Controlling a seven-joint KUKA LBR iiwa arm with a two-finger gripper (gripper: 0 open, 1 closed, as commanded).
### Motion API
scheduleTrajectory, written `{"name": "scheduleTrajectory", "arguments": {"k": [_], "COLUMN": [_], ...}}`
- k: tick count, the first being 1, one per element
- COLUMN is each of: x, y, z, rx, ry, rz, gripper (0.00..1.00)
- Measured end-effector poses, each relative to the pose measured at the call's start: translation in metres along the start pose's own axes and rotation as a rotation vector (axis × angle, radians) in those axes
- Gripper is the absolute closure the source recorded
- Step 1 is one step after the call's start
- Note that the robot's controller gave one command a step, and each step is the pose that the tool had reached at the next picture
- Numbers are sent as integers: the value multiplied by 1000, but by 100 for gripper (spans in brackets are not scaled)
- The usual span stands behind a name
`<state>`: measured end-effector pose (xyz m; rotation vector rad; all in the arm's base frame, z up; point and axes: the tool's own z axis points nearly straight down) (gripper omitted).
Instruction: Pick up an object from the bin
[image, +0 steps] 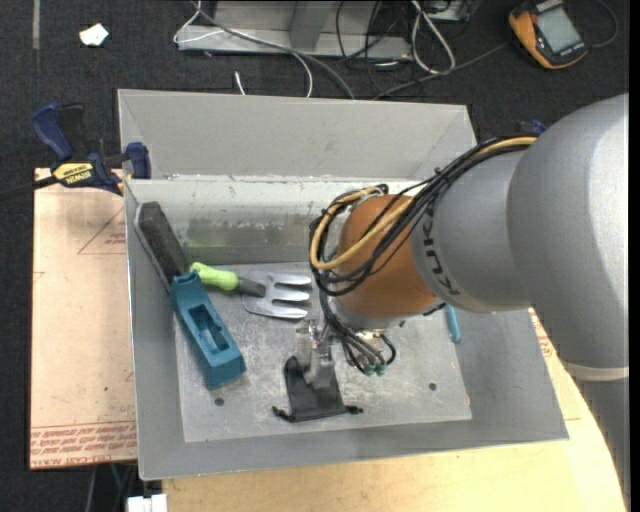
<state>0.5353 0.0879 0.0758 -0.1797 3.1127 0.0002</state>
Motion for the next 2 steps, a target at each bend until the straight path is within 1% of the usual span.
{"name": "scheduleTrajectory", "arguments": {"k": [1,2], "x": [6,13], "y": [1,12], "z": [-47,-123], "rx": [0,-1], "ry": [5,7], "rz": [-80,-91], "gripper": [100,100]}}
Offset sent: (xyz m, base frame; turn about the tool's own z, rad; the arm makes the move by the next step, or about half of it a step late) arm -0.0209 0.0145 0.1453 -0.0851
